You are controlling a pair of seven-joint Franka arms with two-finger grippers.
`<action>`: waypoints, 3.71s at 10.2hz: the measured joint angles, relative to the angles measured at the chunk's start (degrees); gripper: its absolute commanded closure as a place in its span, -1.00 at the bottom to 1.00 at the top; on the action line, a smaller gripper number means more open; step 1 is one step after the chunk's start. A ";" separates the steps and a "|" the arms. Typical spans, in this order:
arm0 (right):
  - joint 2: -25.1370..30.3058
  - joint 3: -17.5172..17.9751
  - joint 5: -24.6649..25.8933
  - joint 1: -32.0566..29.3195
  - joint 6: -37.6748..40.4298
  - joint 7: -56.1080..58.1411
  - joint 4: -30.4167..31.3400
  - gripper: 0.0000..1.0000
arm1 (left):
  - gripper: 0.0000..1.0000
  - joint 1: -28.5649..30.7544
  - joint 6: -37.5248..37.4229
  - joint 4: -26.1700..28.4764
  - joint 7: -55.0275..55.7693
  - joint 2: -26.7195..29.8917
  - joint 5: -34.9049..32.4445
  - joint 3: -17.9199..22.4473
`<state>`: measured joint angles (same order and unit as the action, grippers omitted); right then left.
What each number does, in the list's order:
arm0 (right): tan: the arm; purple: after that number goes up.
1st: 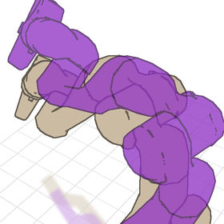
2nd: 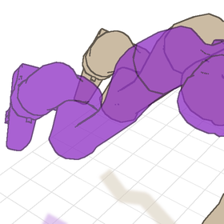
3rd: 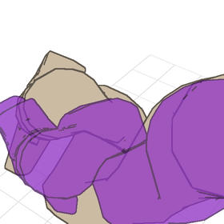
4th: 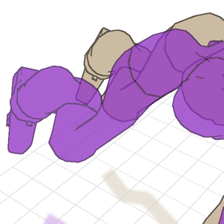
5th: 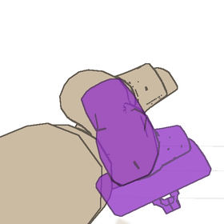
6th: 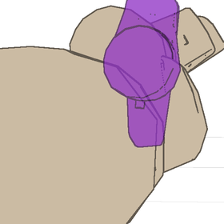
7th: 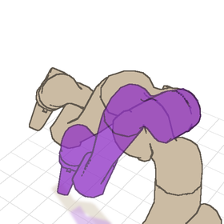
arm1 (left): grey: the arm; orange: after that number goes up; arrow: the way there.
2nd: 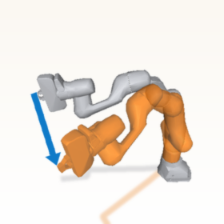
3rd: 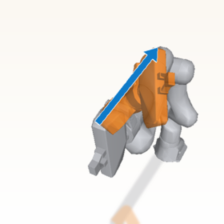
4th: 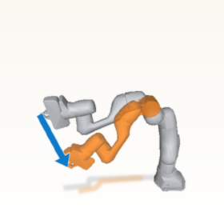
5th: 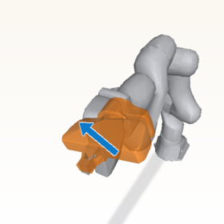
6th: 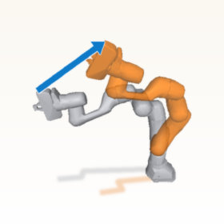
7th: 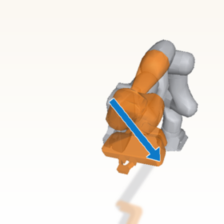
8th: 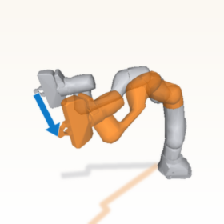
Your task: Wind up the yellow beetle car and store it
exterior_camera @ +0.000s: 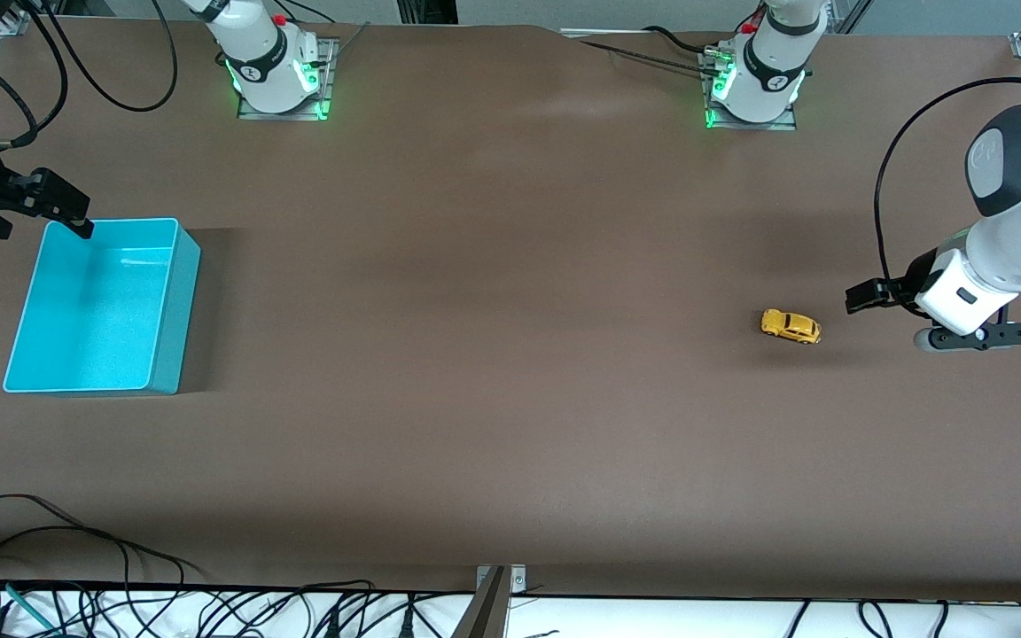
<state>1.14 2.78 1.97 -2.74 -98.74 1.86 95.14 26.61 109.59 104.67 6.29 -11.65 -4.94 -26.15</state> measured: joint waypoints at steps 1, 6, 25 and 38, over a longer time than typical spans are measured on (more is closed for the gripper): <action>0.00 0.01 0.00 0.00 -0.11 0.00 0.00 -1.00 | -1.00 0.00 0.00 0.00 -0.01 0.00 0.00 0.00; 0.01 0.13 0.00 0.02 -0.63 0.00 -0.40 -1.00 | -1.00 -0.01 -0.32 0.05 -0.03 -0.05 0.00 0.00; 0.00 0.14 0.00 0.02 -0.62 0.00 -0.42 -1.00 | -1.00 -4.92 -1.11 0.07 -7.25 -0.16 0.00 5.17; -0.09 0.15 0.00 0.02 -0.62 0.00 -0.42 -1.00 | -1.00 -19.41 -1.56 0.99 -8.12 -0.17 4.17 22.43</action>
<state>1.05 2.92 1.97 -2.72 -99.36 1.86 94.72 7.19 108.03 105.66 -1.83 -11.81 -0.77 -3.72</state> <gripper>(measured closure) 0.000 0.000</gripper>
